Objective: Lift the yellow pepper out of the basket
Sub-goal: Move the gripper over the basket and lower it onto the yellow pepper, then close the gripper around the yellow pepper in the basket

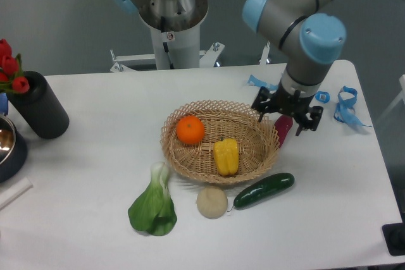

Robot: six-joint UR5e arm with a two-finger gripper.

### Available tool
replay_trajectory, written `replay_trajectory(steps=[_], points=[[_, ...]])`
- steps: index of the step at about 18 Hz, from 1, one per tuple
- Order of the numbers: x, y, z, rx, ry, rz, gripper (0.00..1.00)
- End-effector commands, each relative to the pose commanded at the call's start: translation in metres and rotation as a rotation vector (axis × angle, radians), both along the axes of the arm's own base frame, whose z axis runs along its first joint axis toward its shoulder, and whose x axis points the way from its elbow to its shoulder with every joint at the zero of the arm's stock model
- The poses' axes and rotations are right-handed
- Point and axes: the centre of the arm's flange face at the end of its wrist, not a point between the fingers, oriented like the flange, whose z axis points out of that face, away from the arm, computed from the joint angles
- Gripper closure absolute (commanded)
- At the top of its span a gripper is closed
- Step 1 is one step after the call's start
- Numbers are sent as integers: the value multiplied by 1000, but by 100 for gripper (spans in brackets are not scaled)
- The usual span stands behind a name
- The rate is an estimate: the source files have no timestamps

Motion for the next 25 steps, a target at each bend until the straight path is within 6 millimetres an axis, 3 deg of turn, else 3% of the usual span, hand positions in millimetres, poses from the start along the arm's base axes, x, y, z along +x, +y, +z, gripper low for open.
replay_trajectory(steps=[5, 7, 12, 15, 17, 25], points=[[17, 34, -3, -5, -17, 112, 0], [27, 51, -11, -17, -32, 167, 0], [31, 89, -35, -50, -49, 271, 0], [34, 94, -46, -86, -37, 291, 0], [42, 100, -66, -140, -30, 271, 0], [48, 101, -79, -180, -22, 258, 0]])
